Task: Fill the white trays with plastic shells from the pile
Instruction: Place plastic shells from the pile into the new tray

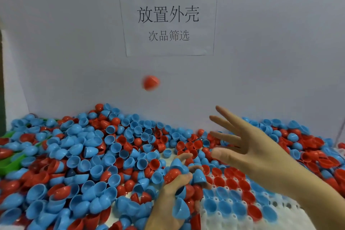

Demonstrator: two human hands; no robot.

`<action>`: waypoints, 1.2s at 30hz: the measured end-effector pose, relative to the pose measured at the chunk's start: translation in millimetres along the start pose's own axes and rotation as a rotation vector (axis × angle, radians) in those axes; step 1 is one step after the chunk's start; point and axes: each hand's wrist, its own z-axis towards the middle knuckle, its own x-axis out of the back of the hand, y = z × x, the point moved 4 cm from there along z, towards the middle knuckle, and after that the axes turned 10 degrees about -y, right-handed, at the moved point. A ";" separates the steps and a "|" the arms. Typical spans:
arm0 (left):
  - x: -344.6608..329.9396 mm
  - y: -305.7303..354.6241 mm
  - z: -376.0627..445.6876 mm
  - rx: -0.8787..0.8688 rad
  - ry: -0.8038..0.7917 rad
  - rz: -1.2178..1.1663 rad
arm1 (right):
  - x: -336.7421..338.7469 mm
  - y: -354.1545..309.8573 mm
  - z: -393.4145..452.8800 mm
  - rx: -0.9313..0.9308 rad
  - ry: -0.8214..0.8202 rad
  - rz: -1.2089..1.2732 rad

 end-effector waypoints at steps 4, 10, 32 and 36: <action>0.2 1.0 0.2 -0.010 -0.013 -0.005 | -12.2 10.1 2.8 -0.053 0.038 -0.181; -0.8 0.7 0.6 -0.013 -0.029 0.008 | -25.0 39.7 -1.9 -0.186 0.065 -0.247; -2.9 -3.3 -1.1 0.066 -0.070 0.094 | -35.9 63.2 -4.0 -0.252 0.244 -0.376; -0.6 -2.5 -0.3 0.069 0.011 0.050 | -25.0 69.7 -8.3 -0.341 0.343 -0.297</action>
